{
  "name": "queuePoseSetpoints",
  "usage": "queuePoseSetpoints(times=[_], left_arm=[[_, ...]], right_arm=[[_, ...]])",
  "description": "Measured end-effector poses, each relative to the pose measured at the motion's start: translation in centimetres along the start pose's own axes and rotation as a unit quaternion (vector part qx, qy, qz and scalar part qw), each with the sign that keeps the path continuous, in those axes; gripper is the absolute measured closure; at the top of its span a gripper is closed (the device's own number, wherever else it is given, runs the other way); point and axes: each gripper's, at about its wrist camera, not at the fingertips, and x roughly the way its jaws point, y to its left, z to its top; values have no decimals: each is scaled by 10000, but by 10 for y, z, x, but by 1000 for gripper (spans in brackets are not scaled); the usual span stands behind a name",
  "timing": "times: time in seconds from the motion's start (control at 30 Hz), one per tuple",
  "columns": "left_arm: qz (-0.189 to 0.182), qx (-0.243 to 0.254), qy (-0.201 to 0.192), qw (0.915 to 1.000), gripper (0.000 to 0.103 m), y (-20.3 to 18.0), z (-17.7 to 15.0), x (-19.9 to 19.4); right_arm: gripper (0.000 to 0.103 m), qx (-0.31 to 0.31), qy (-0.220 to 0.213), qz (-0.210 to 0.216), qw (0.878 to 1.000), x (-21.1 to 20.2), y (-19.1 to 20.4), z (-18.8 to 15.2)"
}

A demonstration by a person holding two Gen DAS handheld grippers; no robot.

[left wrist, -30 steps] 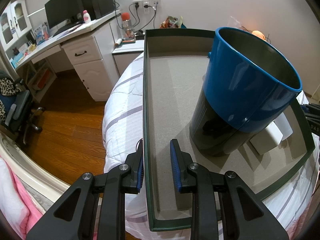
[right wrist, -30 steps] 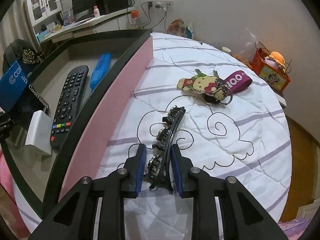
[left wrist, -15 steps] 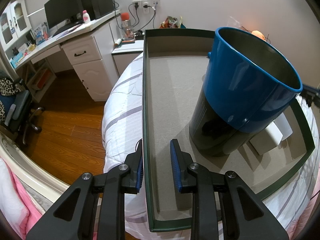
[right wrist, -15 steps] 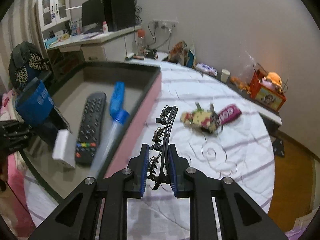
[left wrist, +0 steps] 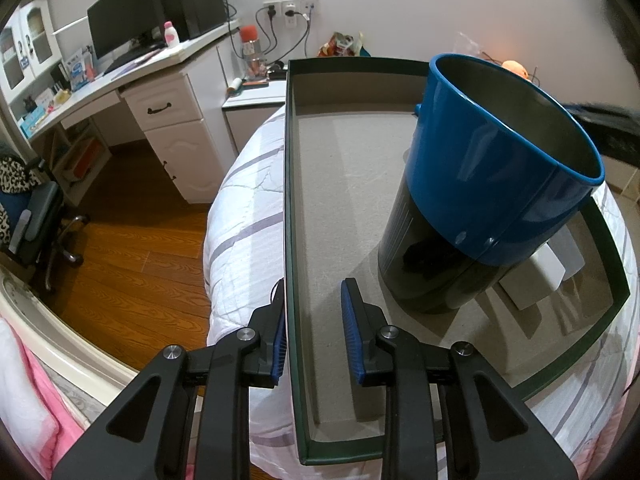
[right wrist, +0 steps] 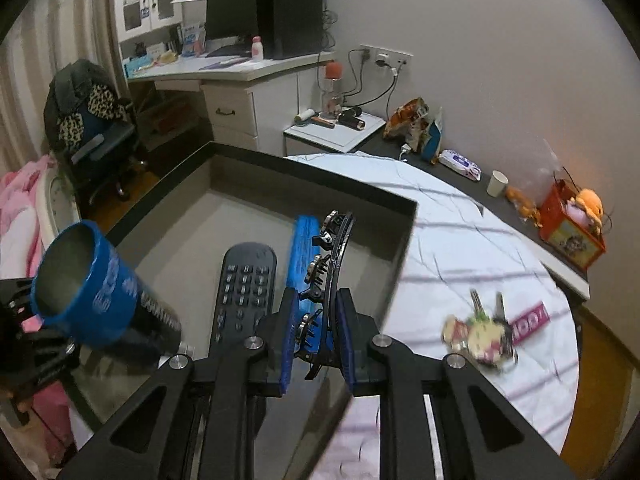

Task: Organize rigid objects
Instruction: 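Carry the hair clip into the tray box and open the right tool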

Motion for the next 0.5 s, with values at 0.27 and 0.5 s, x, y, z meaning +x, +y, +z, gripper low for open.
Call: queuePoseSetpoints(times=[0.27,0.5], left_arm=[[-26,24,-1,10000,78,-1,2,1],[-28,27,-2,10000,78,-1,2,1]], right_arm=[[84,-282,333,-341,9985,33,4,17],[84,-269,426,-434,9978,41,1,13]])
